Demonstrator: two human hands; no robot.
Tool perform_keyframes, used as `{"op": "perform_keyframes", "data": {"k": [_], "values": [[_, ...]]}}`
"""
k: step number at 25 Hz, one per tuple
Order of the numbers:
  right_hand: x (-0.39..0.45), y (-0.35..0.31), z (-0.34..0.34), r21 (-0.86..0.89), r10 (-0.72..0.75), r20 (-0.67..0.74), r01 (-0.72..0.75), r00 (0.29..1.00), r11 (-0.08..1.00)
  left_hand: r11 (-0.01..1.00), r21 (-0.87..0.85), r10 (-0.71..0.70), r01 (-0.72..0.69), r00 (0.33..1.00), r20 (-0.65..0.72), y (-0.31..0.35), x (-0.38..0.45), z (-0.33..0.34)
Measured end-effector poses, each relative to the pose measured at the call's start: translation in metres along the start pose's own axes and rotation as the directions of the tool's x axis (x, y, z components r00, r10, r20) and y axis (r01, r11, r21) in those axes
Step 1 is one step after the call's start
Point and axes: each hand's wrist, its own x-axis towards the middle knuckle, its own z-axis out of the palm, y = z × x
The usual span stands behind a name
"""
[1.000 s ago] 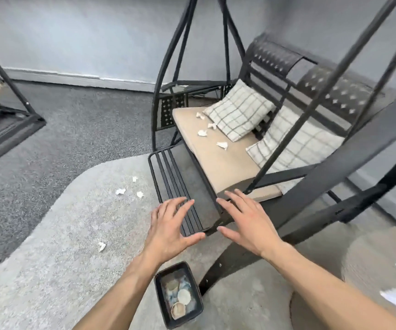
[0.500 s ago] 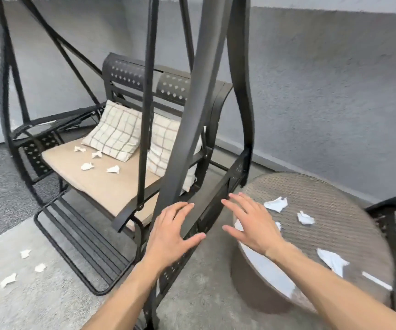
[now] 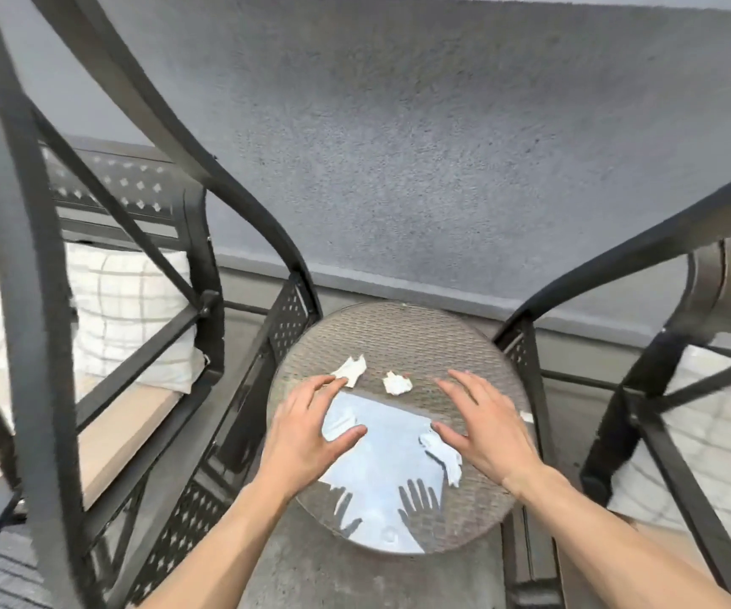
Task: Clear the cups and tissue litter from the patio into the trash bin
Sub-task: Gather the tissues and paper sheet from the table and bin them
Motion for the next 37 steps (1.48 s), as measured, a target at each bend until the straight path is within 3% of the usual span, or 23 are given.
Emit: {"op": "perform_keyframes", "data": {"k": [10,20,24,29,32,37], "values": [[0.032,0.028,0.029,0.046,0.208,0.056,-0.211,0.977,0.976,0.999,0.032,0.033,-0.041,0.977,0.212,-0.05,0.082,0.046],[0.056,0.017,0.084,0.121,0.386,0.08,-0.393,0.919,0.911,0.998,0.055,0.003,-0.031,0.893,0.451,-0.143,0.118,0.07],[0.048,0.022,0.109,0.039,0.409,0.294,-0.438,0.864,0.898,0.997,0.061,-0.006,-0.037,0.807,0.591,-0.153,0.116,0.089],[0.044,0.035,0.136,-0.118,0.4,0.576,-0.411,0.713,0.904,0.966,0.222,-0.095,-0.136,0.61,0.787,-0.154,0.102,0.122],[0.041,0.045,0.149,-0.13,0.386,0.616,-0.394,0.687,0.91,0.942,0.245,-0.089,-0.229,0.533,0.841,-0.148,0.098,0.137],[0.05,0.058,0.166,-0.102,0.353,0.61,-0.371,0.71,0.923,0.936,0.276,-0.132,-0.22,0.506,0.852,-0.14,0.099,0.15]]}}
